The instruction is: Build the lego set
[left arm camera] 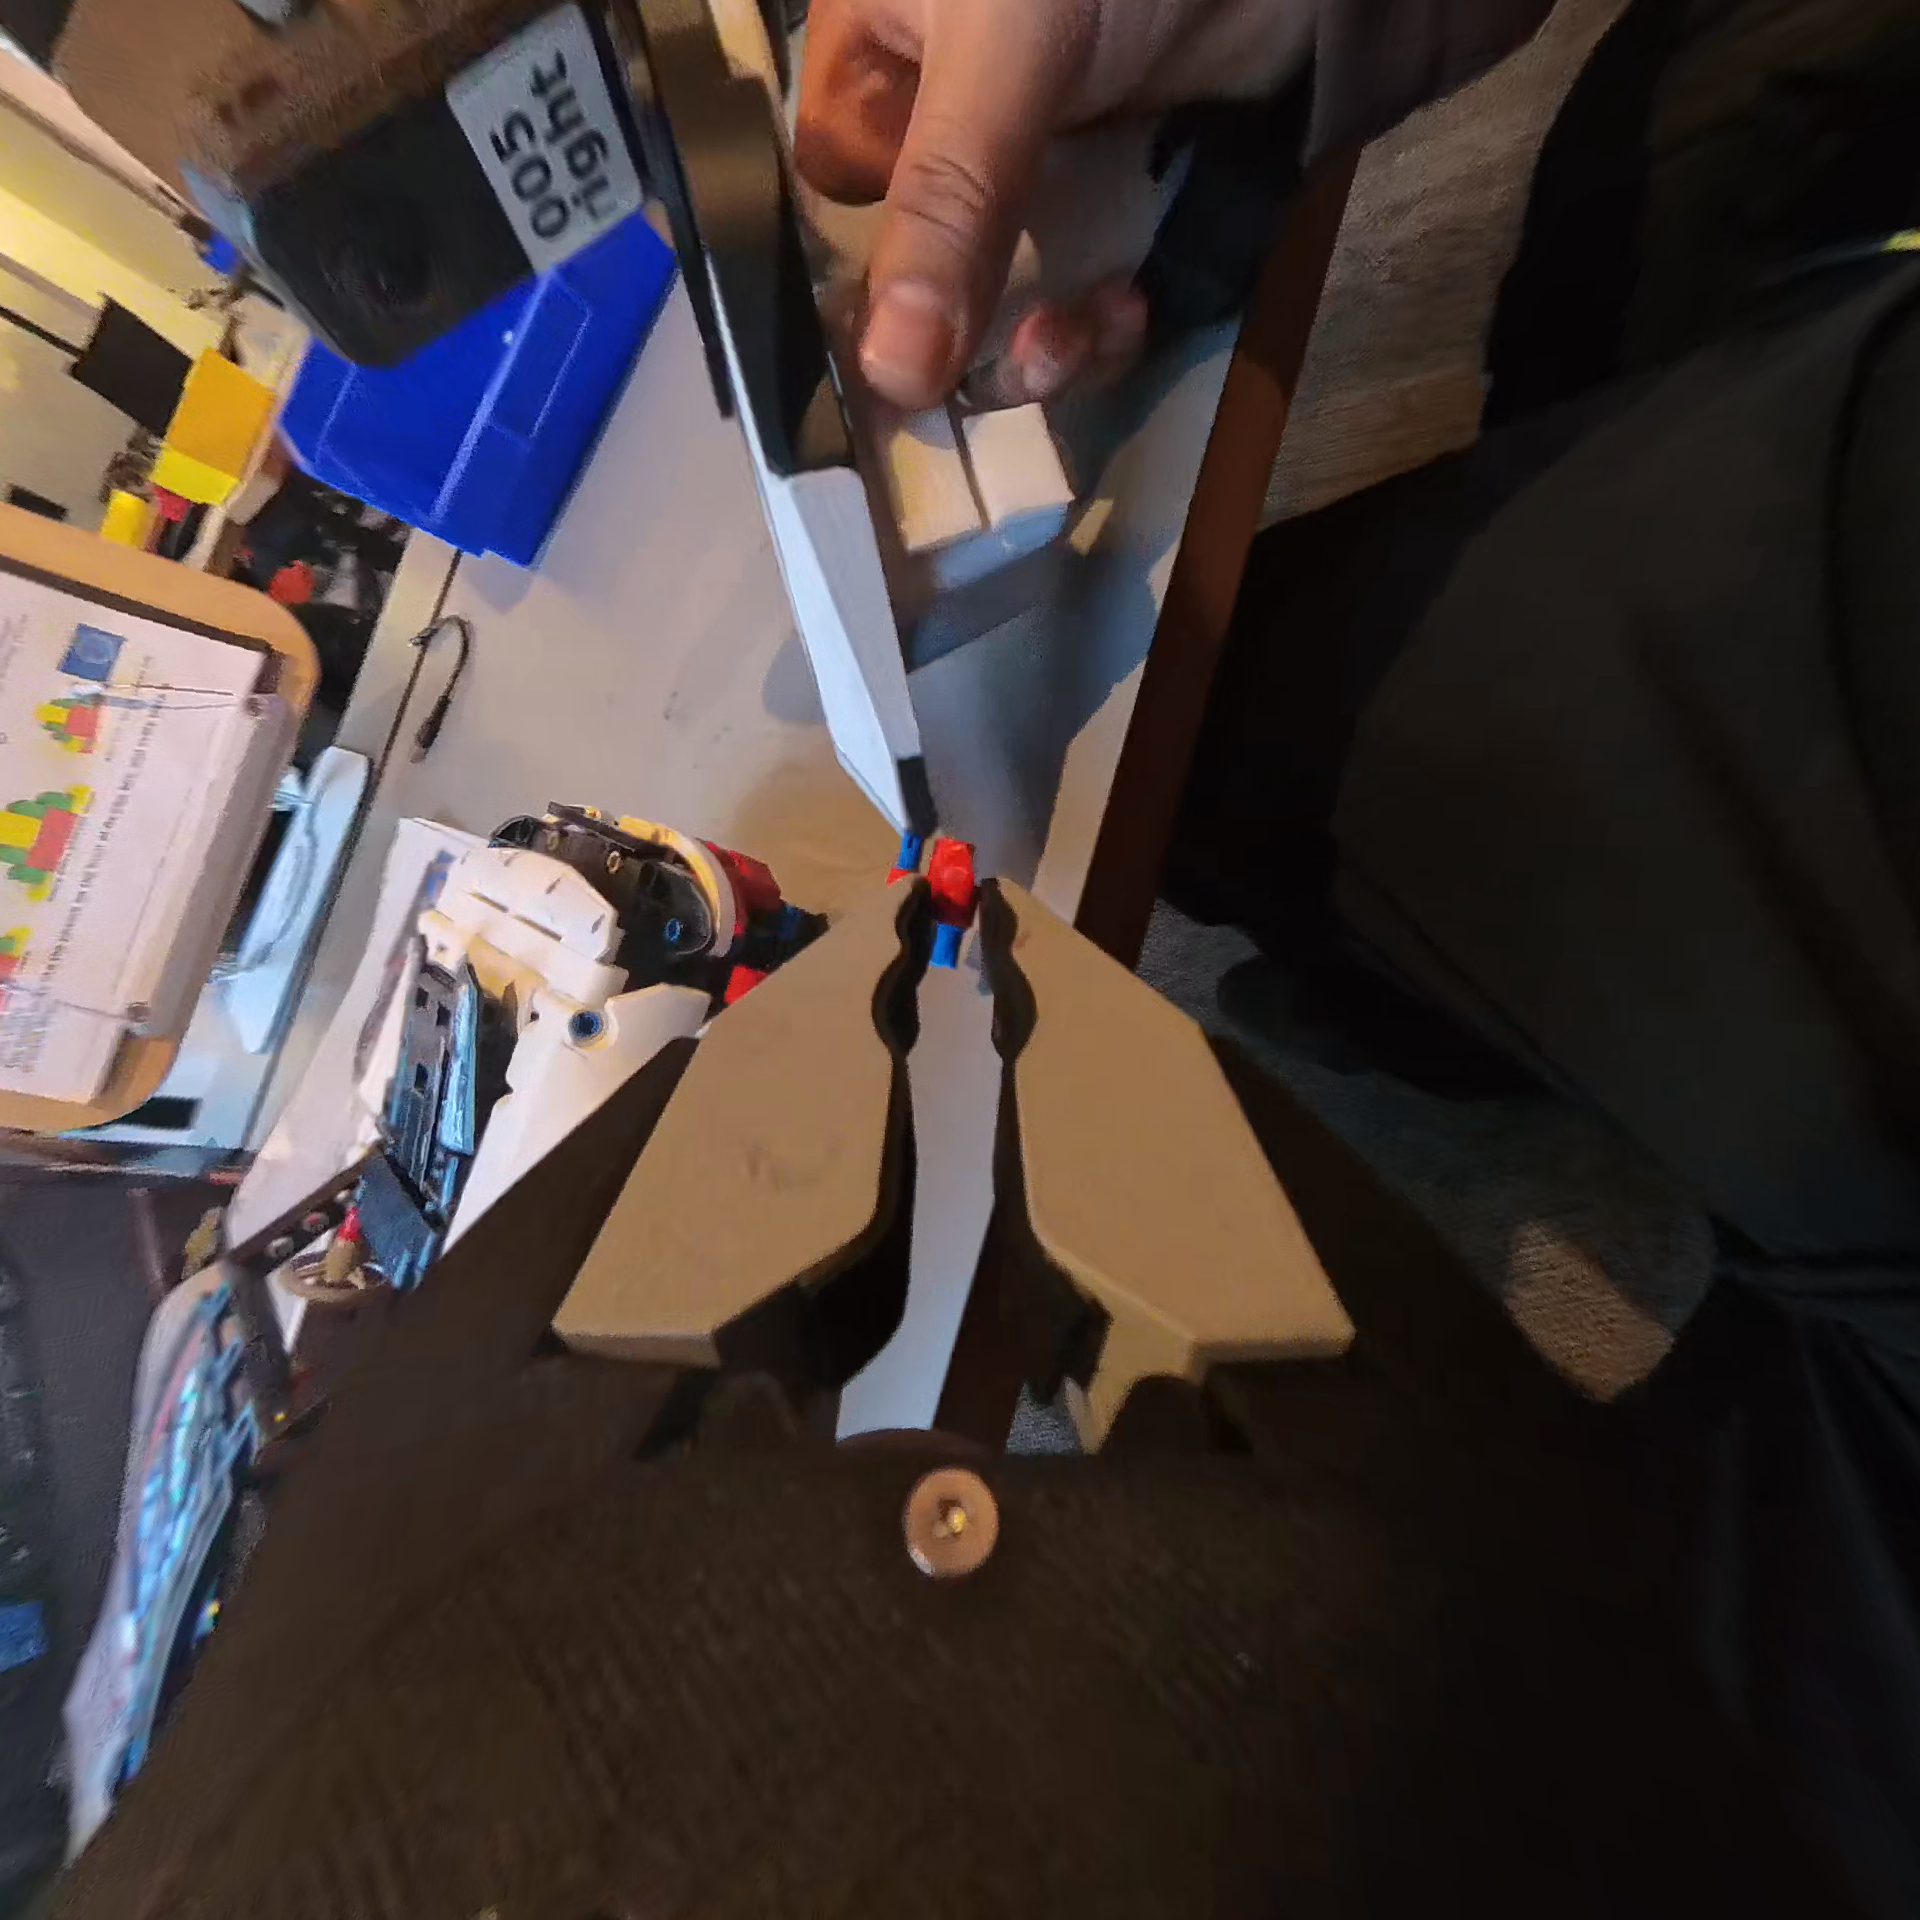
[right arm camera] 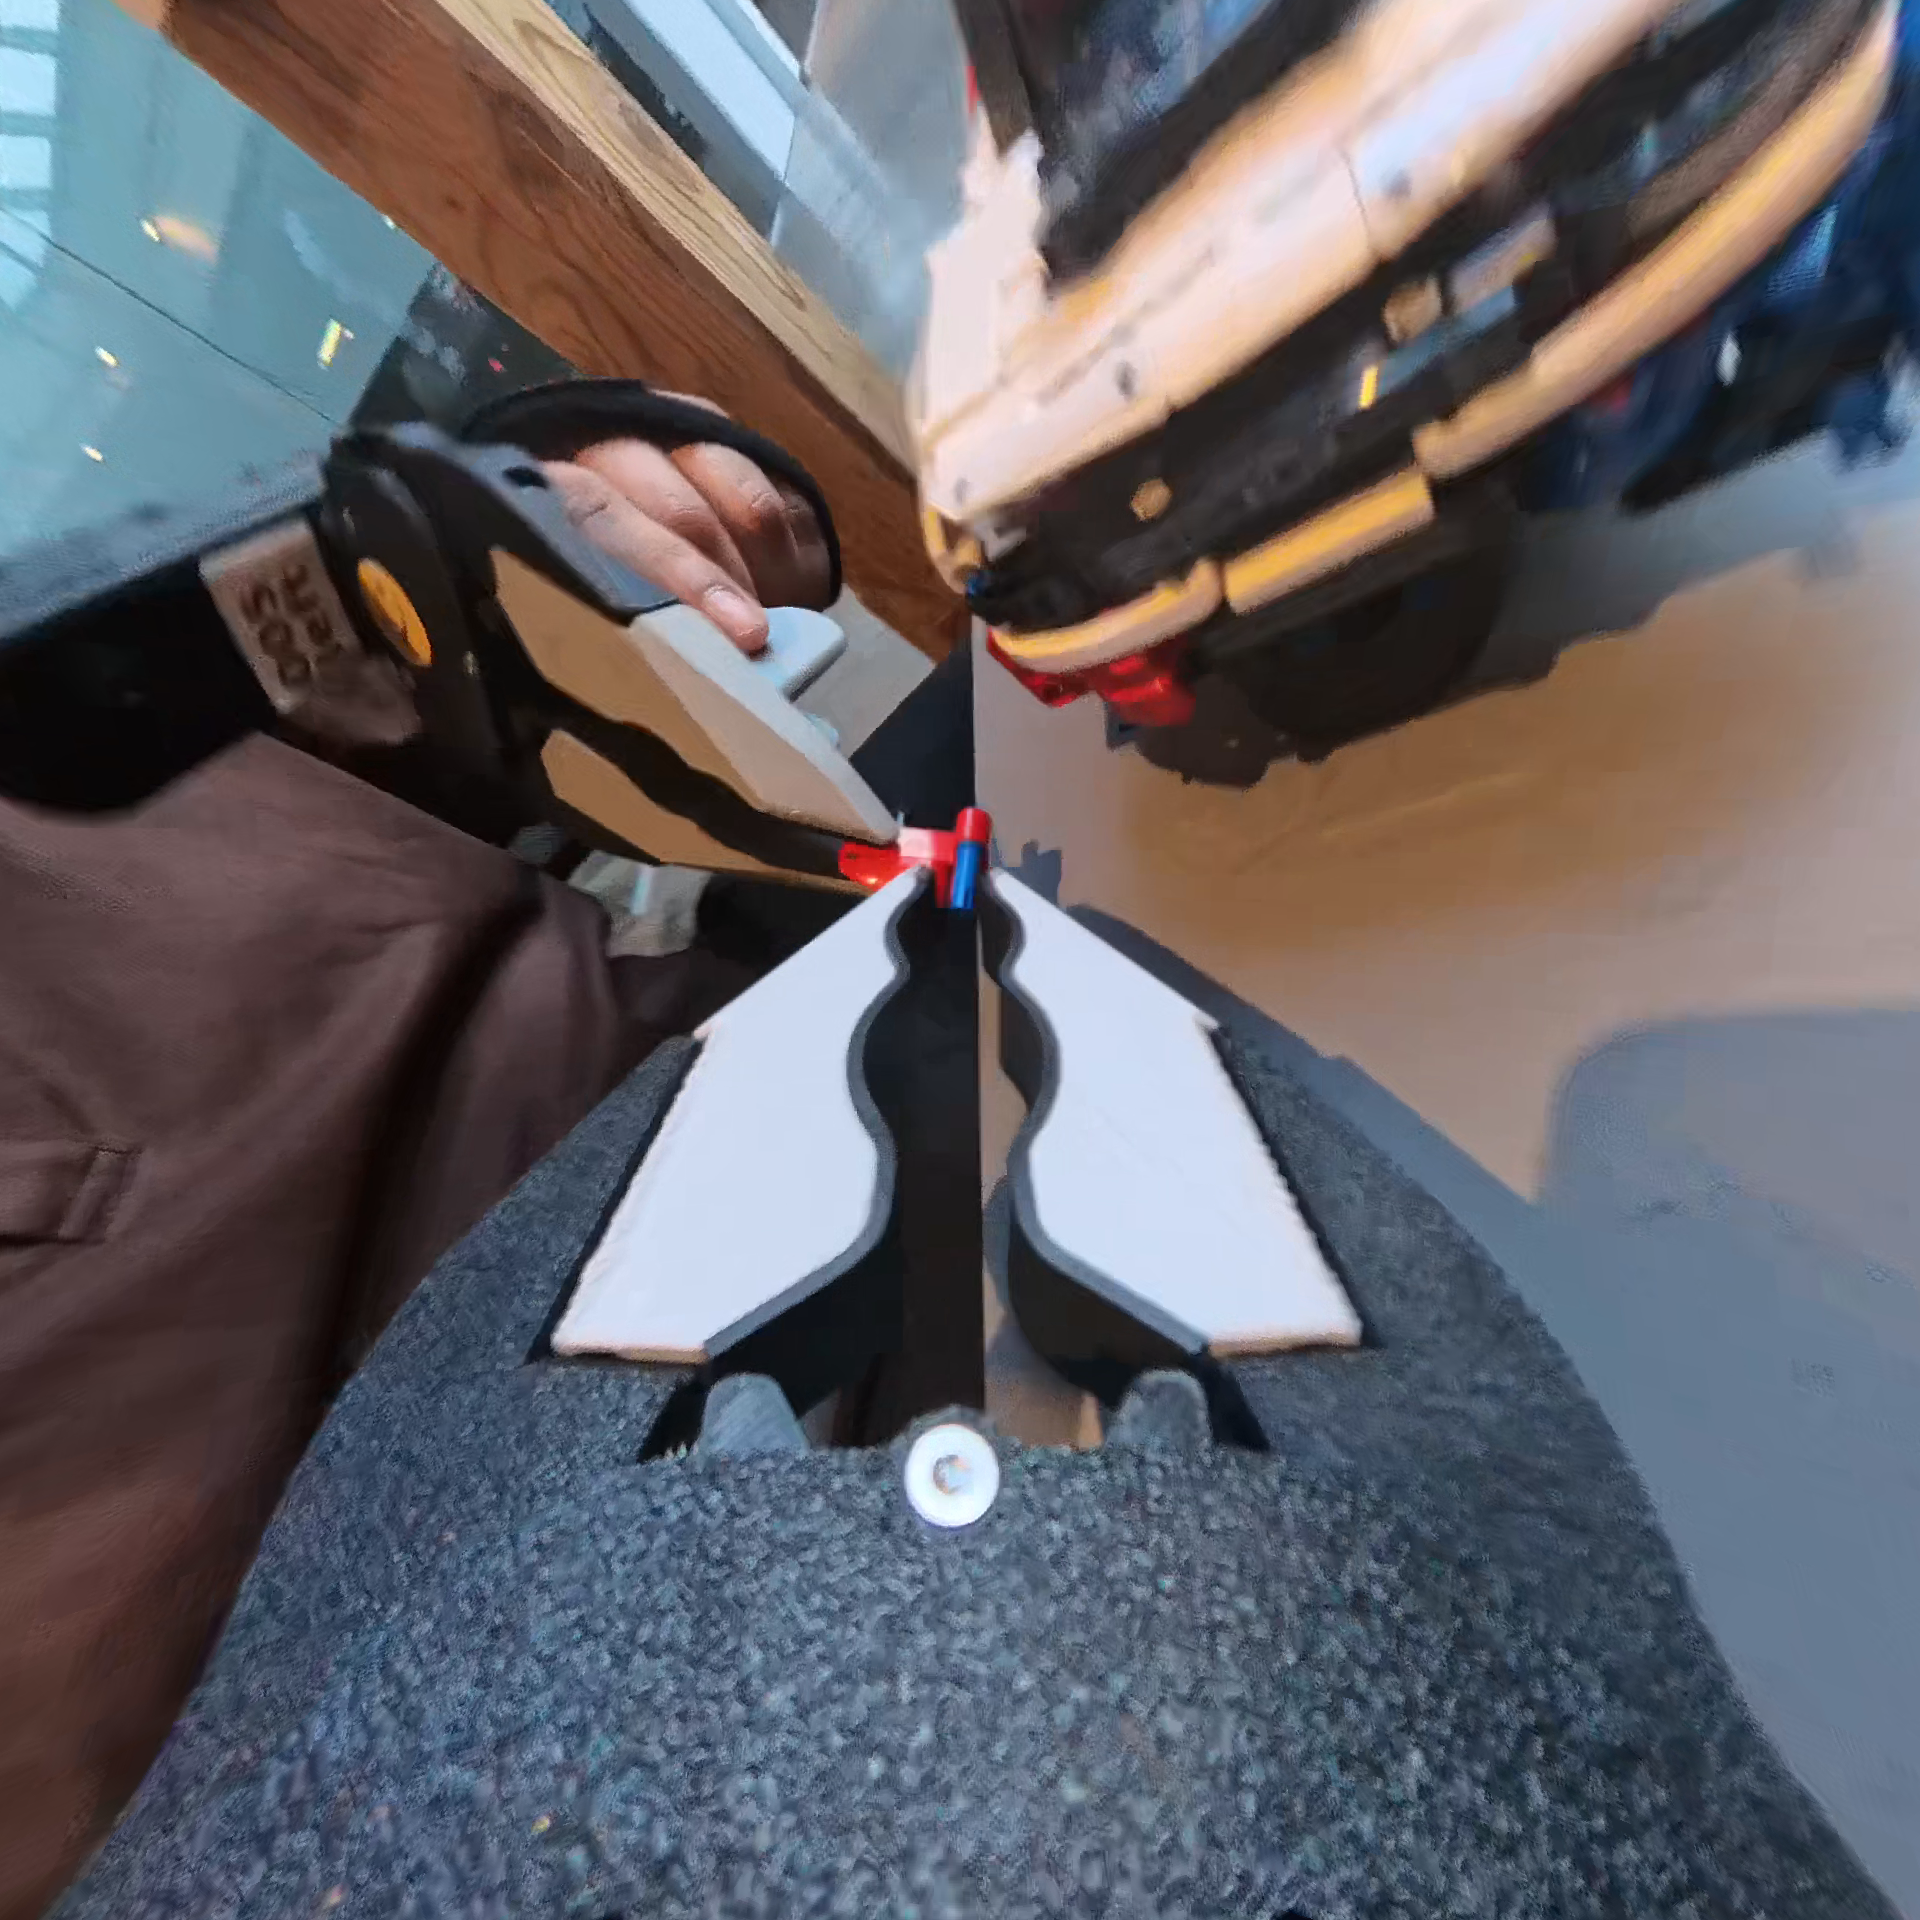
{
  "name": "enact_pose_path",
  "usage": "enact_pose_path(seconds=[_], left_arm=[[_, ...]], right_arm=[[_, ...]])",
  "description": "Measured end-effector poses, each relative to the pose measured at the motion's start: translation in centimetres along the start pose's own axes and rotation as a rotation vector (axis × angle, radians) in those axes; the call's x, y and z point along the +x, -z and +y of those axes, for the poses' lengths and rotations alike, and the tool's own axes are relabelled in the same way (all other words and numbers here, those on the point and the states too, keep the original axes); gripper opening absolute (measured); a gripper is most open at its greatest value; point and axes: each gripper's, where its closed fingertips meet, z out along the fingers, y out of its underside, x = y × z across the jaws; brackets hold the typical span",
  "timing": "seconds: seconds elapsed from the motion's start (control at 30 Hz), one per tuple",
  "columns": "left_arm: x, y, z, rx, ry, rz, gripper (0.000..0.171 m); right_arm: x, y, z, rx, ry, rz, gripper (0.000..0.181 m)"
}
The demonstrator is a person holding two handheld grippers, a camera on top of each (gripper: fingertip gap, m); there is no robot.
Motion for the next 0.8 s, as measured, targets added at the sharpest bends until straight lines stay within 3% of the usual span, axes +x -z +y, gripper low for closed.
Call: enact_pose_path(seconds=[0.17,0.23,0.27,0.37,0.6,0.8], left_arm=[[-0.8,1.1,0.2,0.086,0.247,0.157,0.006],[-1.4,1.7,-0.3,0.144,0.322,0.205,0.006],[-1.5,1.9,-0.8,0.166,0.344,0.235,0.006],[-1.4,2.0,-1.1,0.136,0.376,0.343,0.006],[-1.6,1.1,-0.9,0.059,0.292,0.365,0.006],[-1.7,1.1,-1.2,0.011,0.165,0.339,0.005]], right_arm=[[-0.8,1.3,-0.9,0.056,0.518,0.272,0.047],[-1.4,1.1,-0.7,0.076,0.685,0.356,0.044],[-1.5,1.0,-0.7,0.079,0.75,0.401,0.035],[-1.8,0.6,-1.1,0.083,0.912,0.518,0.018],[-0.7,0.3,-1.2,0.083,0.944,0.645,0.014],[-0.9,0.5,-1.3,0.103,0.949,0.657,0.02]])
